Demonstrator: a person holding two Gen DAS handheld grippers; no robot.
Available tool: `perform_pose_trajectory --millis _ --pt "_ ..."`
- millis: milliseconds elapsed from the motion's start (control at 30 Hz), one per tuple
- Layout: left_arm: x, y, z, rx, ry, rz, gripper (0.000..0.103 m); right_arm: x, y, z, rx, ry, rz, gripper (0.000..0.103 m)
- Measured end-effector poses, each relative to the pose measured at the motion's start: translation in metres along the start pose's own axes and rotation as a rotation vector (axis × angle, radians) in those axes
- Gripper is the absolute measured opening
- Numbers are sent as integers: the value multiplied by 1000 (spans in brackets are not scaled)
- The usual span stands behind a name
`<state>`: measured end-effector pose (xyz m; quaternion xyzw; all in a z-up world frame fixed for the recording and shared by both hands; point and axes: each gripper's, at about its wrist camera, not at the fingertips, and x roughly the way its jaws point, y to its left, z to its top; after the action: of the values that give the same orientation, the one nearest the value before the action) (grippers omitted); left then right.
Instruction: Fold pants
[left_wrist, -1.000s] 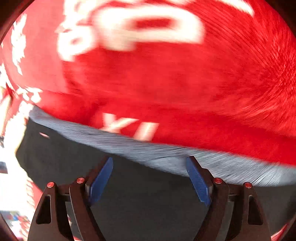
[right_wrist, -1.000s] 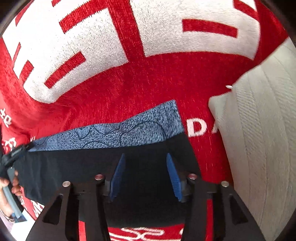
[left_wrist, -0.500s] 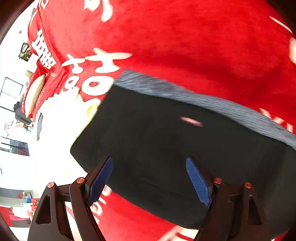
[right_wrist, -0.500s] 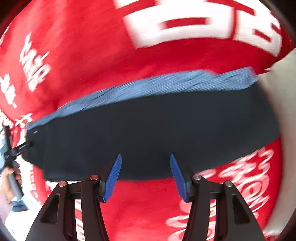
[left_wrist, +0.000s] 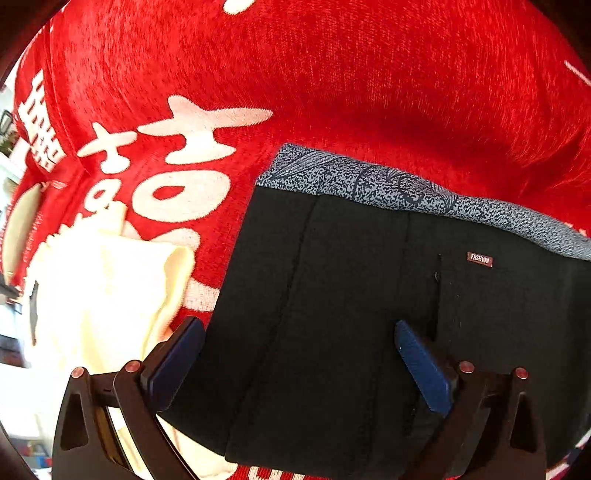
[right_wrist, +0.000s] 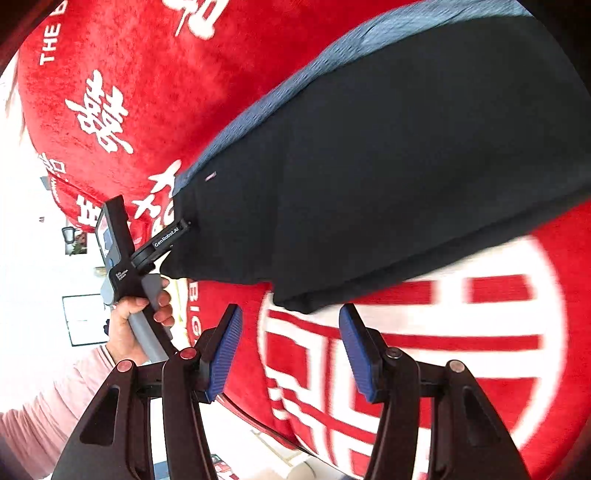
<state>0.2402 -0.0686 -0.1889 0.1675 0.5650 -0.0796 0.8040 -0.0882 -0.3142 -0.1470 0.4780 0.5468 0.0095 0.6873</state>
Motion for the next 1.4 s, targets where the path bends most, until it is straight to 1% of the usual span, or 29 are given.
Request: perform_pose_trajectory --millis 67,100,233,300,333,367,400,433,467,533,567,633,700,767,833,867,900,1000,1033,1067,1100,1167,1200,1233,1267,1300,1333,1367,1400 --pt "0 2 -1 -8 0 -21 103 23 3 8 21 -3 -4 59" --pt "1 4 -1 -11 -2 -30 103 21 -4 13 32 -8 -2 59" --pt "6 9 -2 -24 -13 -54 103 26 -4 22 83 -45 29 59" --pt "5 9 -2 -26 -9 -56 103 30 -8 26 147 -50 48 58" --pt "5 9 -3 -25 -8 -54 103 31 -10 29 186 -44 54 46" --pt "4 9 -3 -19 -1 -51 103 30 -9 33 200 -39 43 7" --pt "4 10 -2 -12 6 -49 103 24 -7 37 194 -42 5 8" --pt "4 10 -1 -2 12 -46 103 20 -3 41 184 -46 -2 7" --pt "2 9 0 7 14 -43 103 12 4 43 167 -60 10 7" --pt "2 10 0 31 10 -41 103 -1 20 38 94 -82 -25 7" --pt "3 10 -1 39 4 -43 103 -5 23 31 69 -84 -52 7" --pt "5 11 -1 46 -3 -45 103 1 15 19 67 -59 -100 5" --pt "4 11 -2 41 -6 -44 103 14 -6 7 107 -19 -154 5" --pt "1 11 0 39 12 -34 103 20 -22 -1 160 28 -126 6" --pt "-5 10 4 19 53 -38 103 8 -26 -5 166 34 -114 7" --pt "-8 9 7 12 58 -57 103 -1 -25 -5 148 35 -120 9" --pt "-15 7 10 8 44 -84 103 -12 -22 -4 117 29 -131 11" --pt "-25 -12 23 54 -2 -93 103 -42 -10 13 12 -39 -209 31" --pt "-23 -17 27 61 -7 -86 103 -49 -5 24 -30 -68 -234 42" --pt "-18 -25 33 62 -9 -70 103 -54 0 37 -73 -101 -261 45" --pt "-13 -29 36 59 -7 -56 103 -59 4 48 -110 -128 -286 45" --pt "6 -37 38 77 13 2 103 -57 9 71 -153 -153 -318 45" --pt "12 -39 35 88 7 0 103 -50 9 82 -158 -144 -330 45" --pt "12 -38 35 94 -20 -10 103 -40 5 89 -160 -124 -349 45" --pt "11 -38 33 107 -35 -14 103 -32 -4 93 -161 -98 -397 40" --pt "10 -38 31 122 -40 -15 103 -24 -18 93 -160 -72 -464 32" --pt "8 -37 32 126 -32 -15 103 -25 -25 91 -173 -94 -454 16" --pt "7 -37 32 123 -13 -13 103 -33 -31 86 -195 -124 -431 11" --pt "4 -38 33 121 12 -2 103 -38 -38 83 -190 -118 -421 11"
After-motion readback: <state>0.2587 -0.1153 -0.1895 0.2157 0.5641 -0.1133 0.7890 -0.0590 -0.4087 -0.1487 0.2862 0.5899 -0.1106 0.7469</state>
